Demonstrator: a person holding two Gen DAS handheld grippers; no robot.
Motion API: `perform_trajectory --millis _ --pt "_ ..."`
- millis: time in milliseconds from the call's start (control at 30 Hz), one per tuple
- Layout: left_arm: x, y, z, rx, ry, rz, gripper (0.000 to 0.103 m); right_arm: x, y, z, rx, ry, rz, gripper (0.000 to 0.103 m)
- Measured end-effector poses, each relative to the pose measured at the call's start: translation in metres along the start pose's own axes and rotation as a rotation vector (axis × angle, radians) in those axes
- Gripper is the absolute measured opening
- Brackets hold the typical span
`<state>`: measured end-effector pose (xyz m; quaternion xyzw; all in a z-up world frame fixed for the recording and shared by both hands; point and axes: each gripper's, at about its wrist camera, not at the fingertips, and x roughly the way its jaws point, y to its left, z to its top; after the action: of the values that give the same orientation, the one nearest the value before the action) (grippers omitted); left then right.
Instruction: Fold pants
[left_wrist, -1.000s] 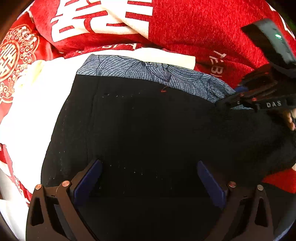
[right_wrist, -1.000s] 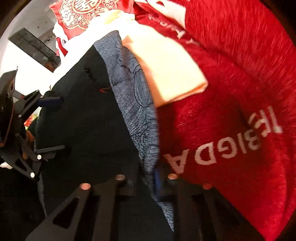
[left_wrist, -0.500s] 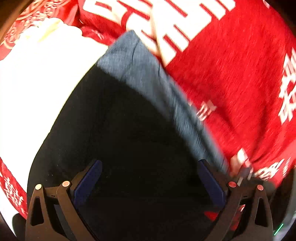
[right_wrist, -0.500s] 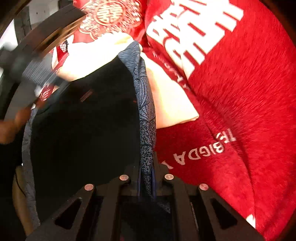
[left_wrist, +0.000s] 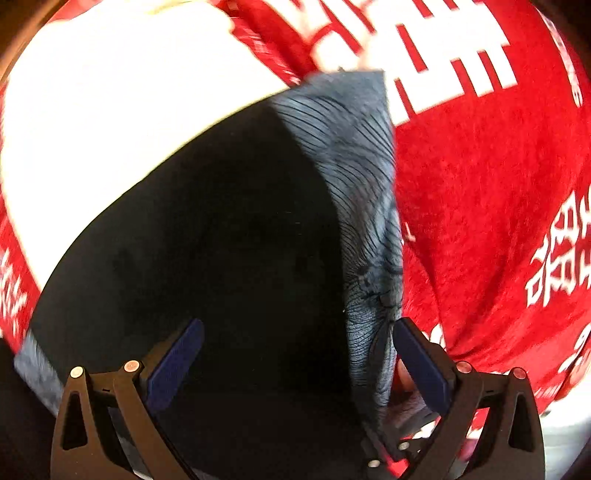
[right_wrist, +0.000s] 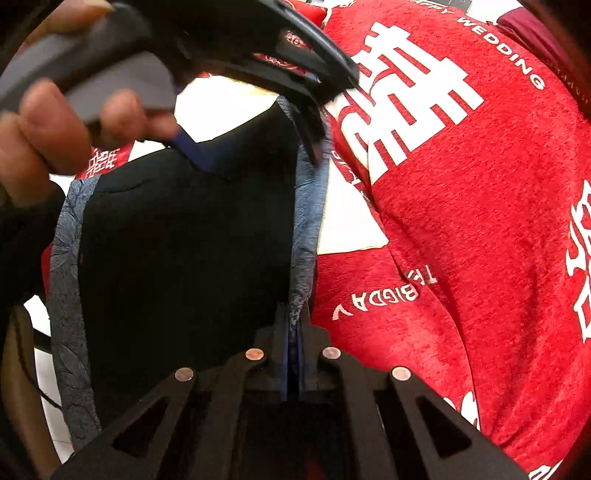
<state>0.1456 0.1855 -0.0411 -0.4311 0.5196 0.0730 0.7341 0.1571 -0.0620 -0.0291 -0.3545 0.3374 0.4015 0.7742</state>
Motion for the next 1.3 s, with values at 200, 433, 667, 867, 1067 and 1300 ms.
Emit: perform_trajectory --millis 200,433,667,867,1067,1300 --pt "-0.011 -0.031 0.002 0.034 -0.07 0.019 0.103 0.002 0.023 -0.005 -0.092 0.013 -0.039 0.004" --pt "0.033 -0.037 0.022 0.077 0.002 0.109 0.009 -0.001 0.022 -0.008 -0.043 0.001 -0.028 0.004" --pt "-0.023 -0.022 -0.033 0.232 -0.121 0.021 0.009 -0.008 0.03 -0.015 -0.055 0.006 -0.028 0.004" --pt "-0.056 0.026 -0.084 0.206 -0.085 -0.111 0.009 -0.043 0.045 -0.023 -0.04 -0.013 -0.057 0.004" --pt "-0.048 0.088 -0.099 0.169 -0.041 -0.15 0.009 -0.054 0.09 -0.031 -0.064 -0.007 0.012 0.004" --pt "-0.025 0.154 -0.101 0.041 0.01 -0.176 0.01 -0.011 0.148 -0.032 -0.115 0.076 0.095 0.004"
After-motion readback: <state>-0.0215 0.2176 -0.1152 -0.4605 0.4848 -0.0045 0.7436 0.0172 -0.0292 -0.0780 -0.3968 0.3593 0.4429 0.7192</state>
